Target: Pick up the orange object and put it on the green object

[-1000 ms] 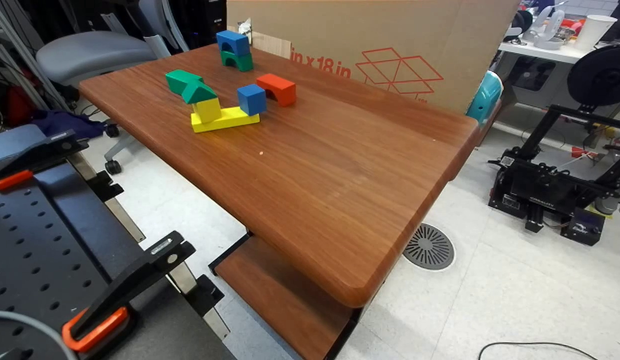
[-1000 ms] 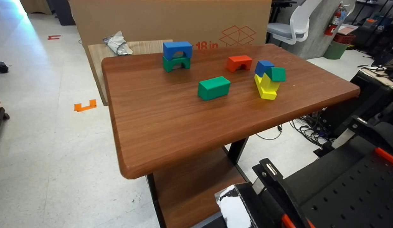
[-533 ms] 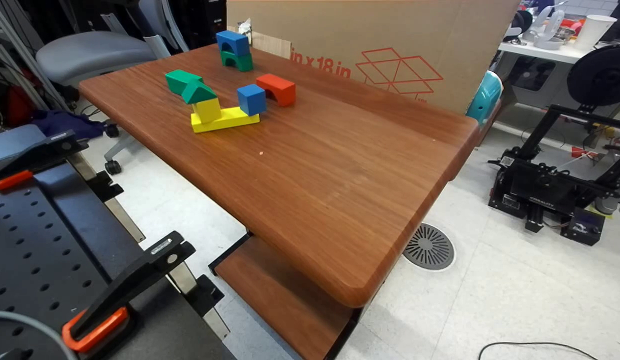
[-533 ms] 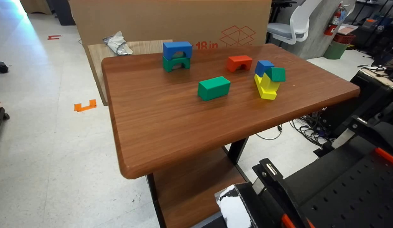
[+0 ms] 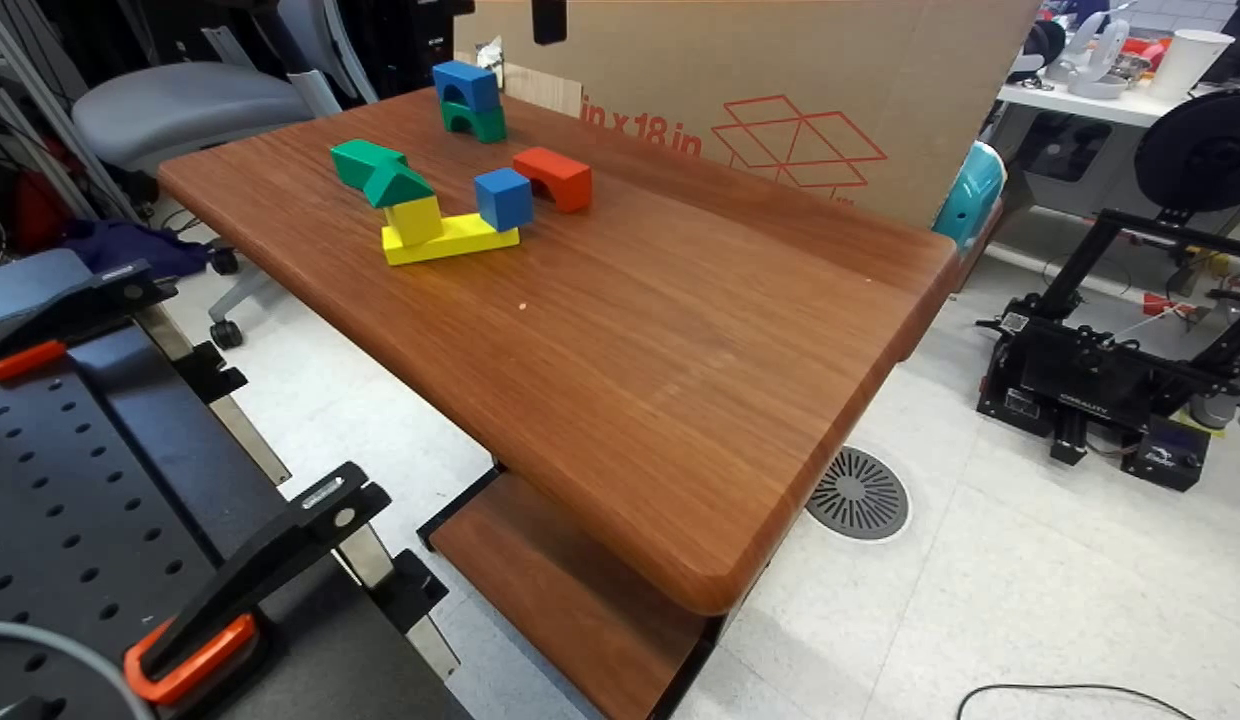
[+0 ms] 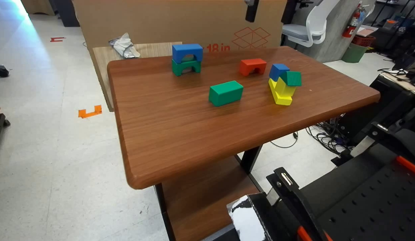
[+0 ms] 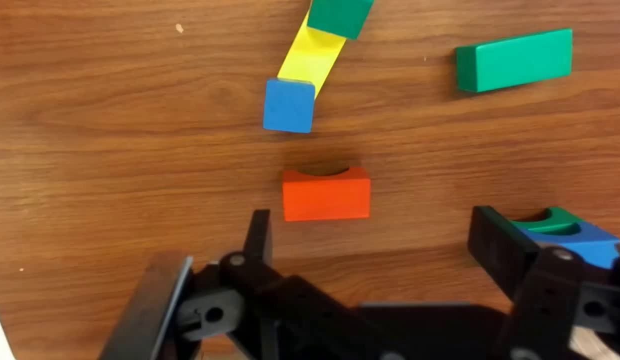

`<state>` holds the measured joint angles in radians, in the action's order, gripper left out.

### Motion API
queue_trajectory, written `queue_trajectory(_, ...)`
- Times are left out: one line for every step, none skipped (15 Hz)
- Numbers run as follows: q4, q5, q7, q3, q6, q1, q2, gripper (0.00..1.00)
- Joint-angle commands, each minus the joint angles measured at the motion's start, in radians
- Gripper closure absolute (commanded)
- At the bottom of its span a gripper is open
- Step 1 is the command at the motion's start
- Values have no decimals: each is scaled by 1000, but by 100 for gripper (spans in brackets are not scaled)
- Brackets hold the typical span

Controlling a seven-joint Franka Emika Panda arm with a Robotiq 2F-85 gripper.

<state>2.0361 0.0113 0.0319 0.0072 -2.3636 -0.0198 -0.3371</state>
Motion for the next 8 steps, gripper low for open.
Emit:
queue_trajectory(-71, 12, 24, -7, -20, 7, -87, 0)
queue_trajectory(-84, 10, 30, -9, -22, 8, -106, 0)
queue_trajectory(-98, 9, 33, -11, -22, 9, -123, 0)
queue_trajectory(-112, 10, 33, -12, -20, 10, -142, 0)
queue_trajectory(-125, 11, 33, -12, -18, 12, -158, 0)
queue_trajectory(-140, 10, 34, -12, -16, 12, -176, 0)
queue_trajectory(-152, 9, 37, -13, -14, 12, -190, 0)
queue_trajectory(-163, 4, 41, -15, -14, 9, -207, 0)
